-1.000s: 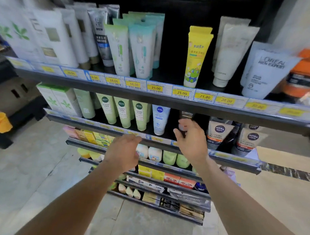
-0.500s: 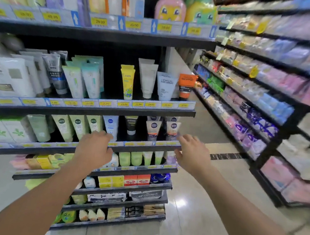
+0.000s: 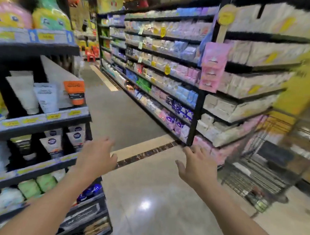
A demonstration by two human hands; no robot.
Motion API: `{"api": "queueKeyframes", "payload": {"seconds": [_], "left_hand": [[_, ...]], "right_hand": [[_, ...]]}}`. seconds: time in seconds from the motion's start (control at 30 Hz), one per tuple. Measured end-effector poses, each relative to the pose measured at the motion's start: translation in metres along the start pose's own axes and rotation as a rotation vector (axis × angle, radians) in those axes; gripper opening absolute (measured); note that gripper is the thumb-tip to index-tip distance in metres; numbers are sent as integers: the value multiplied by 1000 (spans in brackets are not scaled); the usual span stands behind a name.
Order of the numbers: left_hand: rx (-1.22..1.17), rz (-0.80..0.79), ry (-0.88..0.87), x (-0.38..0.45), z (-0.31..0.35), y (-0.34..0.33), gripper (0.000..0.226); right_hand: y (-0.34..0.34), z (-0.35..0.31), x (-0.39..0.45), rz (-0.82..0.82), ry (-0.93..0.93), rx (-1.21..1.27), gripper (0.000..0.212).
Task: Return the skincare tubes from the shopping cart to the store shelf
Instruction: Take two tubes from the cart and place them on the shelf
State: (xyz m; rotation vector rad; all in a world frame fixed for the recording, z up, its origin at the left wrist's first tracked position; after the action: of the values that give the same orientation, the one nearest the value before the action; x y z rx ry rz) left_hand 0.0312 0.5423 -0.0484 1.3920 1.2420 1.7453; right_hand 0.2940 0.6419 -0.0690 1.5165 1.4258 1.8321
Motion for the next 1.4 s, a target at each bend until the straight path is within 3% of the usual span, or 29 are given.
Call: {"api": "queueKeyframes", "payload": {"seconds": [0.13,0.33,0.7,0.9,1.1,1.4], "left_hand": [[-71,29,-43,32,105,-26,36],[-154,21,-276,75,270,-77,38],[-259,-84,-619,160,505,-193,42],[-390,-189,-728,225,607,-269,36],[-374,-260,-792,278,680,-327,36],[-320,-417,-769,329,737,-431,41]], "right_hand": [[3,112,-4,15,-103,-45,44],[-3,266,-24,0,-243,-28,47],[-57,474,-40,-77,-538,-96,41],[-88,565,-13,-136,-682,-171,42],[-131,634,10,-208,-790,-182,41],[-255,706,68,-221,-921,73,44]]}}
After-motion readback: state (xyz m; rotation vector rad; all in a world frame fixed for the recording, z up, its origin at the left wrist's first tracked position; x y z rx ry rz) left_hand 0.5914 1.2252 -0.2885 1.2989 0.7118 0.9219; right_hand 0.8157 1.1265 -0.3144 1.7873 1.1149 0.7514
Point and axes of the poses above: each hand's wrist, its own x-axis towards the middle knuckle, its own y-axis out of the back of the hand, z = x × y, the point moved 7 cm from there along x, towards the middle knuckle, and after that the axes turned 10 degrees about z, right-handed, at the moved point
